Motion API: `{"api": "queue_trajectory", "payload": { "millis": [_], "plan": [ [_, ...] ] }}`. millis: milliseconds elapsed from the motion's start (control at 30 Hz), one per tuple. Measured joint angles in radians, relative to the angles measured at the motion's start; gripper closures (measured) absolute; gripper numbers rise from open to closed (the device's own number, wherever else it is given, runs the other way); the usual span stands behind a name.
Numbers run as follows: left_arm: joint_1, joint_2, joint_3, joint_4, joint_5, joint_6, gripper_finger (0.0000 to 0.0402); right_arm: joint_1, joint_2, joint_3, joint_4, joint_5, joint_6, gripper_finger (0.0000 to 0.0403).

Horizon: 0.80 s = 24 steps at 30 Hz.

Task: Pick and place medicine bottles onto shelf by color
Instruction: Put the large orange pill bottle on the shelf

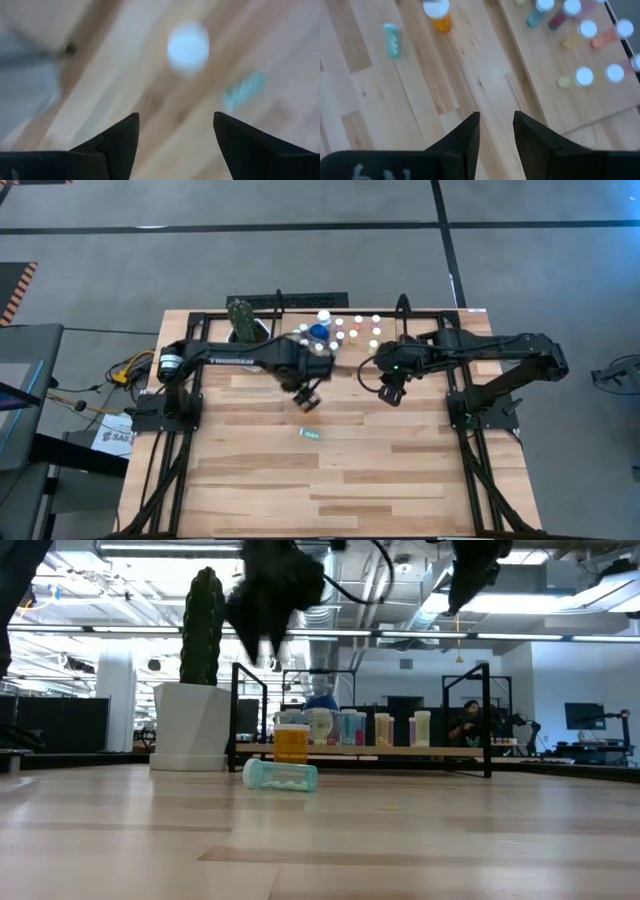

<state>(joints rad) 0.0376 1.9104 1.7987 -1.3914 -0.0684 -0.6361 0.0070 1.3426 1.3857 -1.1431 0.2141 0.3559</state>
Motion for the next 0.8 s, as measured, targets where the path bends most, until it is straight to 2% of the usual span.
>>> {"api": "queue_trajectory", "payload": {
  "millis": [100, 267, 400, 533, 667, 800],
  "plan": [
    [-0.085, -0.02, 0.041, -0.174, 0.021, -0.035, 0.0162, 0.0, 0.0, 0.0, 0.04, -0.003, -0.035, 0.026],
    [-0.234, -0.118, 0.031, -0.155, 0.139, -0.185, 0.0162, -0.001, 0.016, 0.002, 0.138, -0.004, -0.05, 0.0259],
    [-0.34, -0.18, 0.03, -0.181, 0.067, -0.413, 0.0162, -0.001, 0.084, 0.002, 0.256, -0.012, -0.081, 0.0257],
    [-0.421, -0.253, 0.03, -0.183, -0.02, -0.607, 0.0162, -0.002, 0.195, 0.001, 0.388, -0.093, -0.101, 0.0243],
    [-0.49, -0.307, 0.03, -0.178, -0.091, -0.688, 0.0162, -0.013, 0.303, 0.013, 0.481, -0.215, -0.086, 0.0209],
    [-0.531, -0.368, 0.03, -0.18, -0.14, -0.692, 0.0162, -0.02, 0.398, 0.068, 0.52, -0.226, -0.068, 0.0166]
  ]
}}
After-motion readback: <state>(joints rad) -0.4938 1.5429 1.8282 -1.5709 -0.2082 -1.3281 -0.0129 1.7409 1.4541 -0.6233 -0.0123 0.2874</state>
